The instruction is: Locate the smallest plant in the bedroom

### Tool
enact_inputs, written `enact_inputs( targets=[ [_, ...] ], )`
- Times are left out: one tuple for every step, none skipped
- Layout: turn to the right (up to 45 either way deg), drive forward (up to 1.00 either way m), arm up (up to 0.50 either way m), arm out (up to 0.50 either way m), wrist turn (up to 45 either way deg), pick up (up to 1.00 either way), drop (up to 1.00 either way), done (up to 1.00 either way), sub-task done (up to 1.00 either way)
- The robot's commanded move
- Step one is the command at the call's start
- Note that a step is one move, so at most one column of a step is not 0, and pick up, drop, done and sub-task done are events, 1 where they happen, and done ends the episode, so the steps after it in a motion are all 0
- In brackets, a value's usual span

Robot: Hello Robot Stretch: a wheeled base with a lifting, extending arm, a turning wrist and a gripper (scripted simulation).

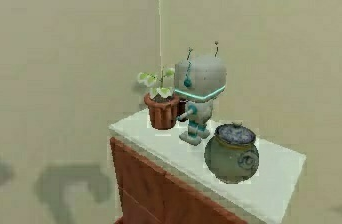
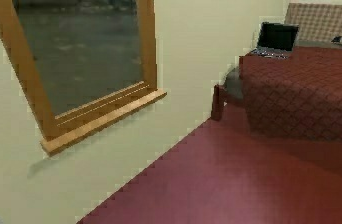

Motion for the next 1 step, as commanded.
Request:
enact_inputs(
  targets=[
    [0.0, 0.0, 0.0, 0.0, 0.0, 0.0, 0.0, 1.0, 0.0]
  ],
)
